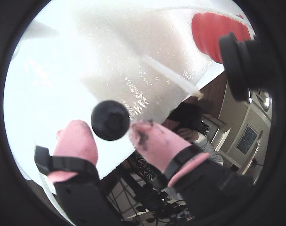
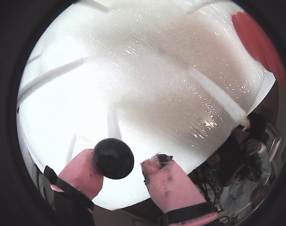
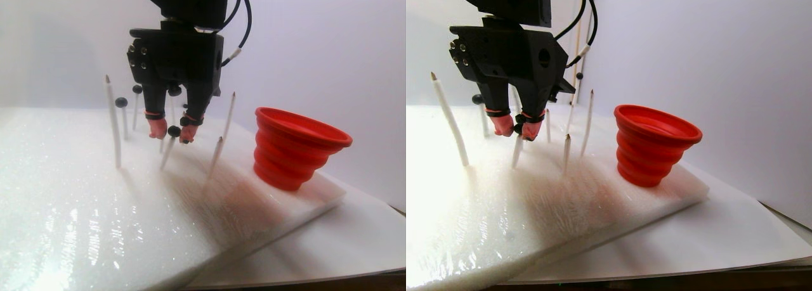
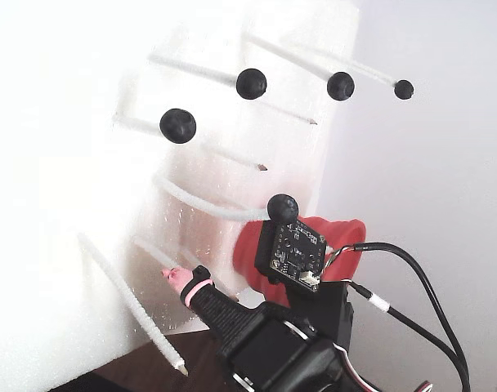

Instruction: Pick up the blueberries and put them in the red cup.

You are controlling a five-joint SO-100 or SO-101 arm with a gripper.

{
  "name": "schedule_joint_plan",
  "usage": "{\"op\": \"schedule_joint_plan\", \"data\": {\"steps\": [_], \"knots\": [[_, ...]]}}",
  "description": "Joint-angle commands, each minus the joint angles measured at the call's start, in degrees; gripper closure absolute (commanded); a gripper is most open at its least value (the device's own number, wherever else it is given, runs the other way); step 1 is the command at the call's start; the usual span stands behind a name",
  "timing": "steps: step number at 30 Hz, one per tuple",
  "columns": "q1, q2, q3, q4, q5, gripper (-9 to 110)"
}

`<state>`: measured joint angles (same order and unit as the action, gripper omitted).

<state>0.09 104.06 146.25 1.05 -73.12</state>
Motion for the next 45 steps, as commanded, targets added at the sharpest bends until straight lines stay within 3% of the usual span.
{"op": "schedule_joint_plan", "data": {"steps": [1,45], "knots": [[1.49,0.44,-2.72,-0.79,-0.62,84],[1.76,1.67,-1.32,-5.19,-0.7,91]]}}
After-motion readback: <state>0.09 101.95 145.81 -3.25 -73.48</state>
